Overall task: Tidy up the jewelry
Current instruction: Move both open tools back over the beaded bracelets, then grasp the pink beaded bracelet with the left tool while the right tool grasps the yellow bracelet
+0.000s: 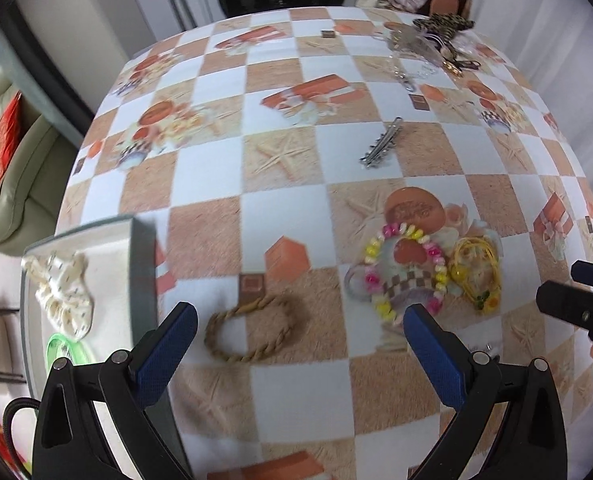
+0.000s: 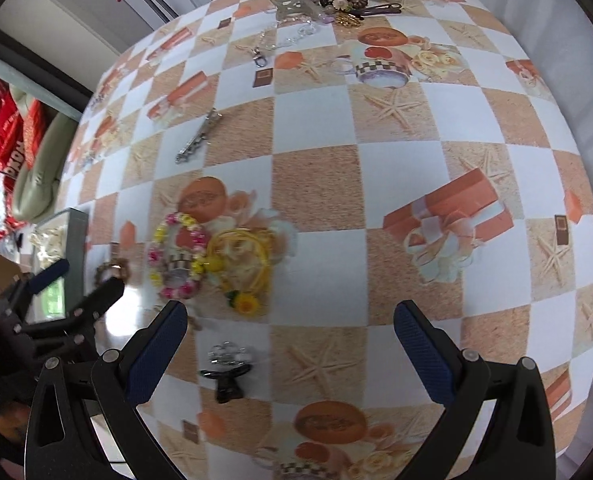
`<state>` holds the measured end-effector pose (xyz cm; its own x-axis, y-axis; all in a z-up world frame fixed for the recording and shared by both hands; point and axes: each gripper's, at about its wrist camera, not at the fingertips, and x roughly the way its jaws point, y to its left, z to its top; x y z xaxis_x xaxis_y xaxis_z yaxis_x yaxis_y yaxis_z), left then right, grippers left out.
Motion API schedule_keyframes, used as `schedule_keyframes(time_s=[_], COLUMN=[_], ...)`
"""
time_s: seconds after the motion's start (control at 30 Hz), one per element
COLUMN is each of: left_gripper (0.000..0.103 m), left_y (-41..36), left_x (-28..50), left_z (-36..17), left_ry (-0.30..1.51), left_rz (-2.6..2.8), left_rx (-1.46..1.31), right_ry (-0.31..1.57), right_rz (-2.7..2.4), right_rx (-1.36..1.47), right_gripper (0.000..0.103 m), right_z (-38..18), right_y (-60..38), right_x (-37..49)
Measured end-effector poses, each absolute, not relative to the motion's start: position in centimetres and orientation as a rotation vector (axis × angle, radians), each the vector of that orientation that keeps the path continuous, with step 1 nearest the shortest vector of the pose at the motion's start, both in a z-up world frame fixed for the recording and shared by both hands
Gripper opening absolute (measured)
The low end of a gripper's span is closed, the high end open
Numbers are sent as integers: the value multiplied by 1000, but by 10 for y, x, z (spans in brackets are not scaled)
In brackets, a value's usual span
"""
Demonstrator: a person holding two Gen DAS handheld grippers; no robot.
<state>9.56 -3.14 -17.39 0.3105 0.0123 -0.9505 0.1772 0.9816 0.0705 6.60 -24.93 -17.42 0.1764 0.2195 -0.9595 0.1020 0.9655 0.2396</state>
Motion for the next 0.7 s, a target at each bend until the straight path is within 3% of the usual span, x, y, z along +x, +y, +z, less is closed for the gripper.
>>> schedule_keyframes(time_s=[0.17, 0.43, 0.5, 0.63, 0.7], left_gripper=[103, 103, 93, 92, 84], left_y=[-41, -58, -61, -62, -63], left_x=[111, 124, 126, 129, 129], left_z=[-187, -205, -210, -213, -212], left_ry=[1257, 1270, 1277, 1276, 1271], left_rz=[-128, -173, -175, -187, -206], left_rx=[199, 240, 258, 246, 241], right_ry=[1396, 1407, 1399, 1373, 1356], right_rz=[82, 96, 101, 101, 90], right_rx=[222, 137, 103, 24, -37], right_gripper=[99, 78, 77, 75, 71], right_z=[-183, -201, -203, -204, -205], right_y=[-247, -234, -228, -218, -211], right_x=[72, 85, 87, 89, 90])
